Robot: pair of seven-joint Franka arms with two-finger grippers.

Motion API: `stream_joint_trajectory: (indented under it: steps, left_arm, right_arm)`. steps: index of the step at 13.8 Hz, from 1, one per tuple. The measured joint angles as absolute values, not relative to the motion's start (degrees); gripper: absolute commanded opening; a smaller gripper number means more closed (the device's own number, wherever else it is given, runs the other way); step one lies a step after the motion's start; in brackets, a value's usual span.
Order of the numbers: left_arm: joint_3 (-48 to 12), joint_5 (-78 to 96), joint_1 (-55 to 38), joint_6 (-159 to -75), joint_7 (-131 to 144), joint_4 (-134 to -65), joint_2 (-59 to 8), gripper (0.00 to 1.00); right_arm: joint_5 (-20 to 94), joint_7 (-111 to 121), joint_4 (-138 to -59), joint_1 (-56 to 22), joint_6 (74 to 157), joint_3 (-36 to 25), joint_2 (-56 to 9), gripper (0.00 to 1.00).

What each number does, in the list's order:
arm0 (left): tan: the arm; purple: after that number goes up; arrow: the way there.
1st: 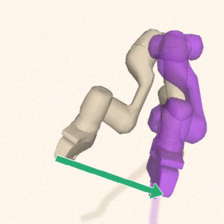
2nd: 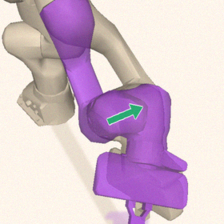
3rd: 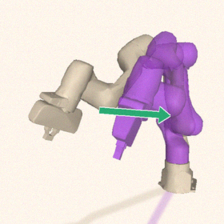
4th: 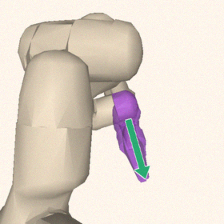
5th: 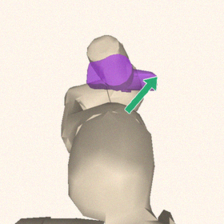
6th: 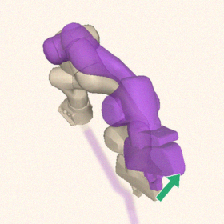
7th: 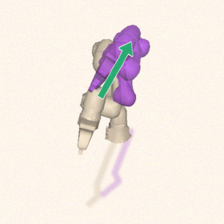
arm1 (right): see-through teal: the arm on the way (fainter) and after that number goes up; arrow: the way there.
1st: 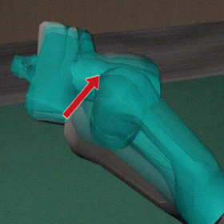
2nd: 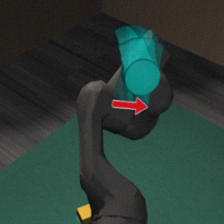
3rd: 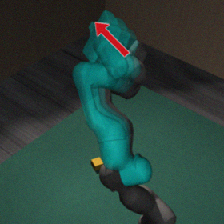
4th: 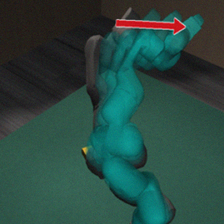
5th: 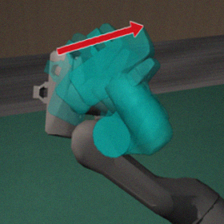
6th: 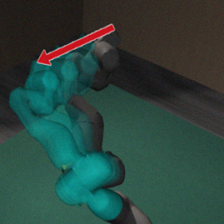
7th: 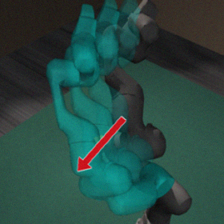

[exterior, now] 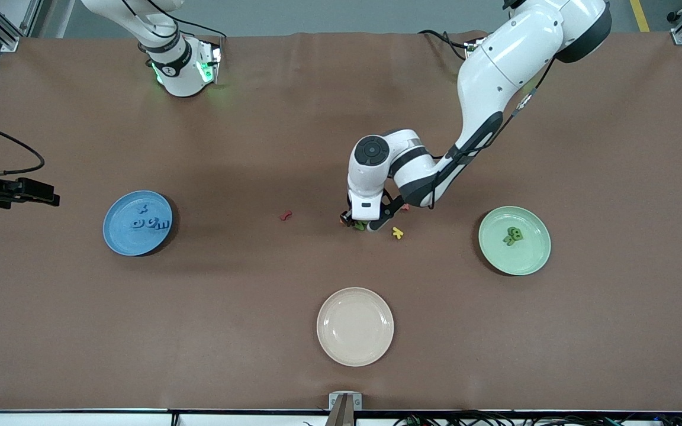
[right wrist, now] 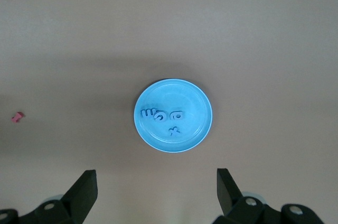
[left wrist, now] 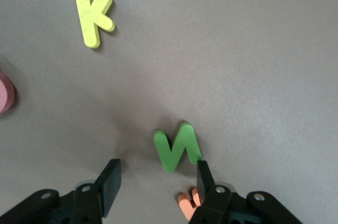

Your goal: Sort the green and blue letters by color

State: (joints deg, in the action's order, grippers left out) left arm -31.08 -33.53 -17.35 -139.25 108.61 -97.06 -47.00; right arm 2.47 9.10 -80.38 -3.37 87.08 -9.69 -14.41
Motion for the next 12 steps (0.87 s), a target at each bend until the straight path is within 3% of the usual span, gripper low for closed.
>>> stream_joint_trajectory:
  steps: [1,12]
  left_arm:
    - [-31.02,-33.53,-17.35,-139.25,108.61,-97.04,-47.00,0.61]
    - [-30.26,-33.49,-17.36,-139.26,109.06,-94.13,-47.29,0.61]
  right_arm:
    - [2.46,9.10,-80.25,-2.85,87.12,-8.39,-14.32,1.00]
    - [2.43,9.10,-81.98,0.26,85.75,-5.02,-8.23,1.00]
